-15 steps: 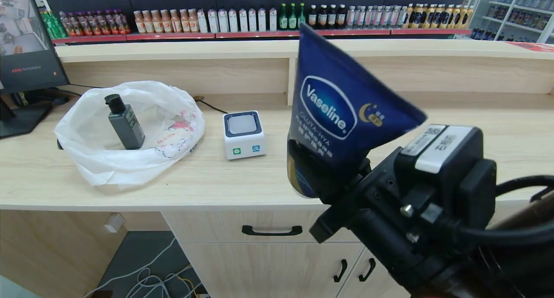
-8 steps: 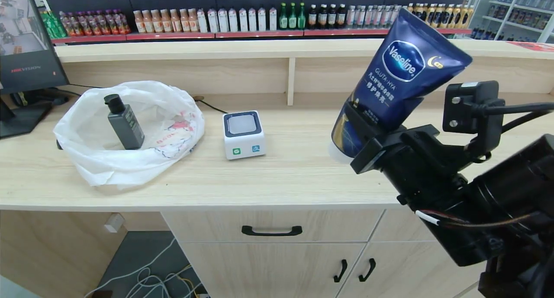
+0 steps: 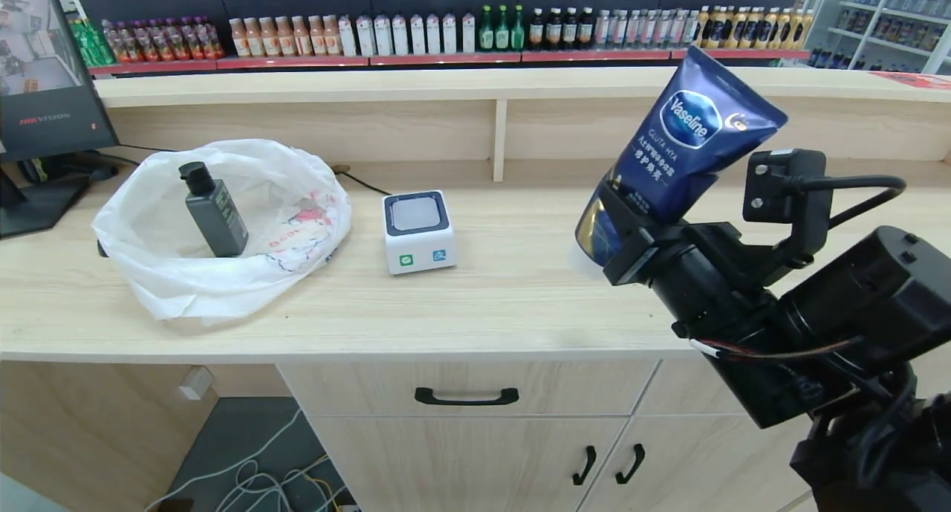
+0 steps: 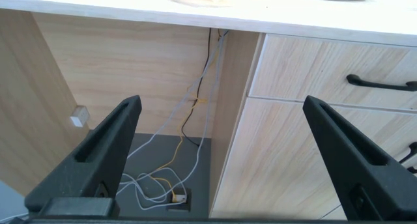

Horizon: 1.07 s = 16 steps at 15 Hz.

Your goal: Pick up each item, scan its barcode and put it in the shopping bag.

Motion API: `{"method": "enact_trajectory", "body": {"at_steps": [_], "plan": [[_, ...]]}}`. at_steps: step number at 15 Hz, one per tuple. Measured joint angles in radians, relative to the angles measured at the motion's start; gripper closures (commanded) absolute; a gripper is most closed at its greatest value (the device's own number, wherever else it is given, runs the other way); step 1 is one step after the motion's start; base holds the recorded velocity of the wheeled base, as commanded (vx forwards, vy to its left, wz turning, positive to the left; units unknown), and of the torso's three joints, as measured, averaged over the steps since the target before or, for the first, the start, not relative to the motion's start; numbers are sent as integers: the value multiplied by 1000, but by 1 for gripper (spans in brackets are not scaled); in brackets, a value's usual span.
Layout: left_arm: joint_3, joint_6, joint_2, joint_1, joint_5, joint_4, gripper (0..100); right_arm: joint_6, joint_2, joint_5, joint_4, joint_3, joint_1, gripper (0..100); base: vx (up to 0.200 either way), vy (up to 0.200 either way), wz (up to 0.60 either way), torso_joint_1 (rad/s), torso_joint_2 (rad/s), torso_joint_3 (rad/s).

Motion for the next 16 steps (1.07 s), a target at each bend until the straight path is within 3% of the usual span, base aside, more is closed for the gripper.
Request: {"method": "enact_trajectory", "body": {"at_steps": [16], "plan": [[0,3,0,-1,0,0,0,-19,27,-53,0,-69,13,100,0,188,0,3,3,2]]}}
